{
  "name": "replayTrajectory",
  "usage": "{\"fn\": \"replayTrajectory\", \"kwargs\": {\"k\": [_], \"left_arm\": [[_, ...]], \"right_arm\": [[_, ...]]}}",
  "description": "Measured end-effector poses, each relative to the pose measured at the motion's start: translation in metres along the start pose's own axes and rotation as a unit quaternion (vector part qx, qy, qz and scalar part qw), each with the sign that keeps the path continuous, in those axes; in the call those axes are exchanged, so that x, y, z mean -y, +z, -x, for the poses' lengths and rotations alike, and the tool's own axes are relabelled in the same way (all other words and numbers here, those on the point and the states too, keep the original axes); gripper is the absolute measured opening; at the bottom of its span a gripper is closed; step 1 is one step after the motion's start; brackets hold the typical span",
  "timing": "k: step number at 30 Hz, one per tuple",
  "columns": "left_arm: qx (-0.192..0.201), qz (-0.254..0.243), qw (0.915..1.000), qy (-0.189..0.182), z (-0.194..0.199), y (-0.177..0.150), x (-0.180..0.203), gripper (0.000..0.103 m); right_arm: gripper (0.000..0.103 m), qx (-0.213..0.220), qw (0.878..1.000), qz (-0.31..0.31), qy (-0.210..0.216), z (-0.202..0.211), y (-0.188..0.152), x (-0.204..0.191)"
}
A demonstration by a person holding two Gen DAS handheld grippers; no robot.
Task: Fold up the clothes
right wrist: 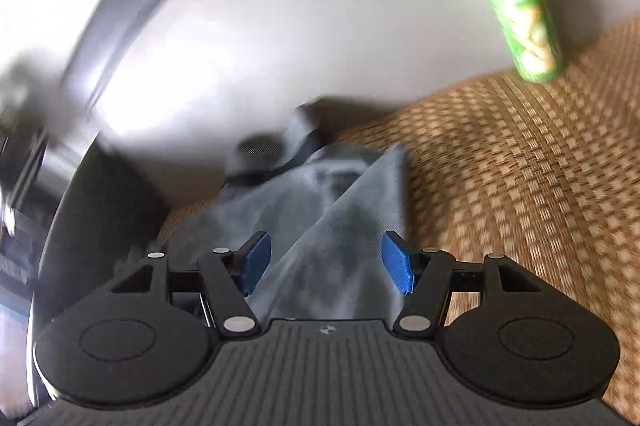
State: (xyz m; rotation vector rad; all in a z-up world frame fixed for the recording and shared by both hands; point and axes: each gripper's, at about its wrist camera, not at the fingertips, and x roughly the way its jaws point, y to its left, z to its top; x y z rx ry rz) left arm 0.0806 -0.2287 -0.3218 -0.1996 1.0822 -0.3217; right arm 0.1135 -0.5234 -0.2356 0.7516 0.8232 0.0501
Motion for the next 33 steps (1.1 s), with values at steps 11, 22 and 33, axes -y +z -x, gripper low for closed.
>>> {"fn": "replayTrajectory", "kwargs": {"k": [11,22,33], "left_arm": [[-0.046,-0.041,0.9981,-0.002,-0.043,0.015,0.016,0.059],[0.015,-0.029,0.9993,-0.020,0.027,0.017,0.006,0.007],[-0.008,0.041,0.9977,0.053,-0.016,0.015,-0.059,0.028]], "right_arm": [[0.064,-0.056,0.994,-0.091,0.006,-0.087,0.067,0.053],[0.001,-0.075,0.989,-0.047,0.115,-0.084,0.092,0.021],[0.002,-0.109,0.992,0.045,0.032,-0.188,0.074,0.009]]}}
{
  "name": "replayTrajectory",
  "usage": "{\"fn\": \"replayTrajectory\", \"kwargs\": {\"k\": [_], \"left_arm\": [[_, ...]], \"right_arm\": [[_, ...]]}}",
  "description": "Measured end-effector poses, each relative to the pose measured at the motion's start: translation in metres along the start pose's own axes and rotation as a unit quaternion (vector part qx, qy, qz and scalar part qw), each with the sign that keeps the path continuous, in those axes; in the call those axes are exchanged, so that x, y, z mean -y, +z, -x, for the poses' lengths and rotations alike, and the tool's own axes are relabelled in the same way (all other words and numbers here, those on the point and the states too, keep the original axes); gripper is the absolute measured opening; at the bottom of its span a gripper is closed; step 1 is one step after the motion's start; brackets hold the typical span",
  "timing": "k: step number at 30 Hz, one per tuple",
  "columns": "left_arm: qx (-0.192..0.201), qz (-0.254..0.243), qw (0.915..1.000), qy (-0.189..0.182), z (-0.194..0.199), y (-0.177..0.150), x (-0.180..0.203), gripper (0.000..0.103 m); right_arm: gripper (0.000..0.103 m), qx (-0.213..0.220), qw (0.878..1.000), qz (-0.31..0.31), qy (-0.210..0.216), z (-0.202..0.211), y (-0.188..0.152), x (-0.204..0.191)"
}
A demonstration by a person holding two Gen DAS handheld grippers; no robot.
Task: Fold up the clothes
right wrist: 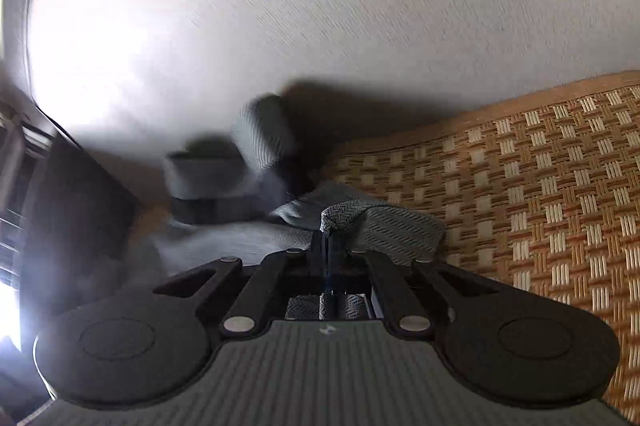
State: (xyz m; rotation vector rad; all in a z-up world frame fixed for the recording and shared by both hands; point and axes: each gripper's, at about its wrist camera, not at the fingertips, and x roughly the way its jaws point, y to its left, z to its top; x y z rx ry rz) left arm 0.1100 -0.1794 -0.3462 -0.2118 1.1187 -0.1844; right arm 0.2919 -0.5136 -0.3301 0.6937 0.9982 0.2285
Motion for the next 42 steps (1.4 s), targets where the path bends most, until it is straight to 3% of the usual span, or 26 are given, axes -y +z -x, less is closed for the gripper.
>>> {"fn": "replayTrajectory", "kwargs": {"k": [2,3,4,5,6,7,11,13,14,16,17,18,21,25,31,35,42], "left_arm": [[0.010,0.011,0.9997,-0.020,0.010,0.000,-0.002,0.029],[0.016,0.014,0.9993,-0.032,0.016,-0.001,-0.001,0.034],[0.020,0.014,0.9987,-0.045,0.023,-0.001,-0.001,0.038],[0.022,0.011,0.9982,-0.055,0.029,-0.001,0.000,0.052],[0.023,0.006,0.9979,-0.060,0.034,-0.001,0.002,0.062],[0.022,-0.001,0.9979,-0.061,0.036,-0.001,0.004,0.064],[0.003,-0.026,0.9981,-0.056,0.030,-0.001,0.016,0.063],[-0.003,-0.051,0.9978,-0.043,0.019,-0.006,0.024,0.032],[-0.010,-0.069,0.9974,-0.017,0.009,-0.009,0.028,0.019],[-0.014,-0.094,0.9951,0.024,-0.006,-0.015,0.034,0.026],[-0.008,-0.095,0.9952,0.024,-0.001,-0.016,0.037,0.028],[-0.003,-0.094,0.9952,0.025,0.006,-0.015,0.040,0.039],[0.031,-0.082,0.9961,0.004,0.052,-0.026,0.048,0.046],[0.026,-0.095,0.9951,-0.006,0.110,-0.071,0.054,0.050],[-0.055,-0.051,0.9968,-0.027,0.151,-0.167,0.046,0.053],[-0.105,-0.078,0.9907,-0.038,0.155,-0.226,0.048,0.056],[-0.153,-0.090,0.9794,-0.098,0.142,-0.271,0.048,0.060]], "right_arm": [[0.005,0.014,1.000,-0.009,0.005,0.008,-0.001,0.001],[0.008,0.023,1.000,-0.011,0.008,0.015,-0.001,0.000],[0.017,0.036,0.999,-0.008,0.012,0.026,-0.001,-0.002],[0.034,0.049,0.999,-0.005,0.014,0.037,-0.002,-0.004],[0.044,0.062,0.998,0.001,0.012,0.049,-0.003,-0.006],[0.052,0.075,0.997,0.006,0.010,0.061,-0.004,-0.008],[0.049,0.061,0.998,0.015,0.019,0.090,-0.024,-0.014],[0.048,0.038,0.998,0.034,0.025,0.100,-0.046,-0.024],[0.048,0.028,0.998,0.039,0.028,0.104,-0.059,-0.027],[0.048,0.006,0.999,0.036,0.033,0.107,-0.086,-0.030],[0.048,0.000,0.999,0.033,0.035,0.109,-0.099,-0.031],[0.048,-0.003,0.999,0.033,0.034,0.115,-0.112,-0.033],[0.049,-0.003,0.998,0.047,0.039,0.150,-0.145,-0.042],[0.051,0.005,0.996,0.065,0.056,0.224,-0.190,-0.058],[0.059,-0.034,0.996,0.081,0.013,0.296,-0.272,-0.093],[0.059,-0.042,0.995,0.082,-0.028,0.322,-0.327,-0.119],[0.060,-0.039,0.990,0.112,-0.077,0.319,-0.397,-0.163]]}}
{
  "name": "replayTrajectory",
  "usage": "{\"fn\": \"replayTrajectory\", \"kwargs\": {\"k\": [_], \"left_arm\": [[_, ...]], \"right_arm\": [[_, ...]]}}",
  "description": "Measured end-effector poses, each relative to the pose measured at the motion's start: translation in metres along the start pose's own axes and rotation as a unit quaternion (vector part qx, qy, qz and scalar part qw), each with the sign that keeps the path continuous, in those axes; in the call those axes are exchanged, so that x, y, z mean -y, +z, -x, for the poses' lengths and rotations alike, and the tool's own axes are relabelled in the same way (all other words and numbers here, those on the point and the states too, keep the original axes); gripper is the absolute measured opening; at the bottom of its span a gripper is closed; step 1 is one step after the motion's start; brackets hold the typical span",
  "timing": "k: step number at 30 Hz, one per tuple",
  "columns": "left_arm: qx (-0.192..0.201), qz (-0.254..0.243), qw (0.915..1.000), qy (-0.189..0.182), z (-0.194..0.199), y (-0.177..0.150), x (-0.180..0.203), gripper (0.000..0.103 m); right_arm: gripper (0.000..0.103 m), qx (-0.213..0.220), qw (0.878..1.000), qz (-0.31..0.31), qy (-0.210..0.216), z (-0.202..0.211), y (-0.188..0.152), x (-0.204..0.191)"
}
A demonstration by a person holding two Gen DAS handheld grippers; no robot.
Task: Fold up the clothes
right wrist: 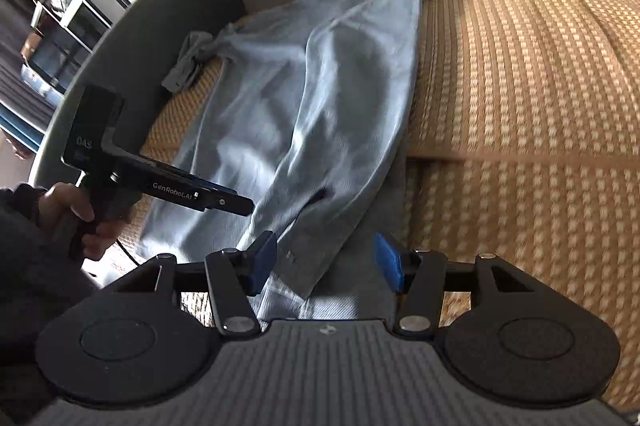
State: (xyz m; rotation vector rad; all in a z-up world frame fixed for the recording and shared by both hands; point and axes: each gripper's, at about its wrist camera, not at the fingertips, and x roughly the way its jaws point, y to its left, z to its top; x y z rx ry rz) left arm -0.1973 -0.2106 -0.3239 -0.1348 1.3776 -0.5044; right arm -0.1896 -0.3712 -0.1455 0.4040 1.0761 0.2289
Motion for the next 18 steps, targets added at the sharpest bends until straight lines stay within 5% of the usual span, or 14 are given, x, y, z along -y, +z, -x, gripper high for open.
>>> {"fn": "replayTrajectory", "kwargs": {"k": [10,12,14,18], "left_arm": [[0.021,0.086,0.9960,-0.012,-0.014,-0.027,0.003,0.058],[0.020,0.099,0.9948,-0.012,-0.014,-0.031,0.006,0.013],[0.030,0.113,0.9931,-0.008,-0.005,-0.034,0.010,0.009],[0.054,0.116,0.9915,-0.023,0.017,-0.042,0.027,0.009]], "right_arm": [[0.063,0.021,0.986,-0.168,0.000,-0.078,-0.015,0.018],[0.060,0.009,0.983,-0.181,0.003,-0.093,-0.013,0.028],[0.008,-0.009,0.986,-0.168,0.014,-0.099,-0.009,0.030],[0.007,-0.002,0.991,-0.129,0.027,-0.071,-0.002,0.028]]}}
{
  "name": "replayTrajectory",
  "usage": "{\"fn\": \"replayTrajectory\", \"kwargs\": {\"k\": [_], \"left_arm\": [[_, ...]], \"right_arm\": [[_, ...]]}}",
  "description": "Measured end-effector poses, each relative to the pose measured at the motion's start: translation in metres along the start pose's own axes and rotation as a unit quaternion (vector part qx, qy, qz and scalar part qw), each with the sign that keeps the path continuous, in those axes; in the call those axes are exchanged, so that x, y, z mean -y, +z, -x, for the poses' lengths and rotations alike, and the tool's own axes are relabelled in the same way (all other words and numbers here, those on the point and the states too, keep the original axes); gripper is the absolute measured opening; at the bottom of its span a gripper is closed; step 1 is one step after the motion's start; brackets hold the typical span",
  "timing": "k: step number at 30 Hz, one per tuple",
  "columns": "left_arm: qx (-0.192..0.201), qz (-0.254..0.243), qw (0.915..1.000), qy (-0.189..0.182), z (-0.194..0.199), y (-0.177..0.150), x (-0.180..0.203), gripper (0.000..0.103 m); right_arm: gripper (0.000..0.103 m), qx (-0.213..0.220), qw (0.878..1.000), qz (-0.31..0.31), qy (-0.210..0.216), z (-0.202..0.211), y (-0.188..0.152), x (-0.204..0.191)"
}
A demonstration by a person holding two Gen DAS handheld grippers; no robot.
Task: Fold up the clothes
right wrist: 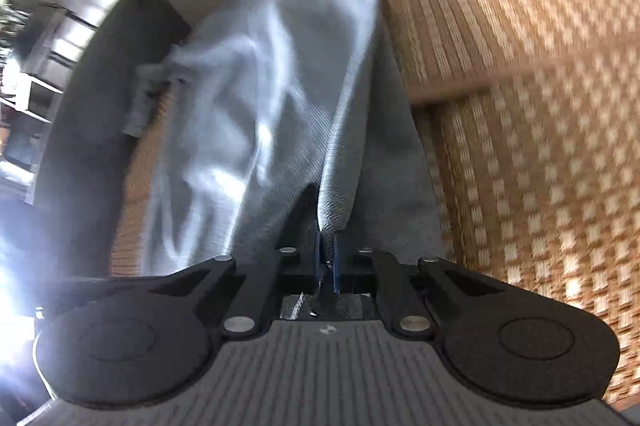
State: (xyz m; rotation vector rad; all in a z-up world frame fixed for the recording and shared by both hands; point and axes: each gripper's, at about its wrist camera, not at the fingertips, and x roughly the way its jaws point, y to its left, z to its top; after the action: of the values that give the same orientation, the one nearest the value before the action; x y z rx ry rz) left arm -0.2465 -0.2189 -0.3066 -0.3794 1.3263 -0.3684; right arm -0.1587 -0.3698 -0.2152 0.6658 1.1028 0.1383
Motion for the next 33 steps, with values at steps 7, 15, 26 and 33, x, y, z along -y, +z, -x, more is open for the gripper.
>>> {"fn": "replayTrajectory", "kwargs": {"k": [7,15,26,33], "left_arm": [[-0.031,0.010,0.9991,0.030,-0.042,-0.013,-0.005,0.029],[0.089,0.059,0.9917,0.072,0.046,0.009,-0.012,0.059],[0.210,0.186,0.9362,0.212,0.117,0.029,-0.138,0.070],[0.143,0.198,0.9522,0.183,0.094,0.028,-0.197,0.070]], "right_arm": [[0.017,-0.053,0.997,0.046,-0.030,-0.014,-0.005,0.015],[0.045,-0.002,0.997,0.067,-0.045,0.037,0.012,-0.008],[0.057,0.116,0.933,0.337,0.056,0.024,0.160,-0.191],[0.070,0.037,0.921,0.384,0.061,-0.132,0.241,-0.306]]}}
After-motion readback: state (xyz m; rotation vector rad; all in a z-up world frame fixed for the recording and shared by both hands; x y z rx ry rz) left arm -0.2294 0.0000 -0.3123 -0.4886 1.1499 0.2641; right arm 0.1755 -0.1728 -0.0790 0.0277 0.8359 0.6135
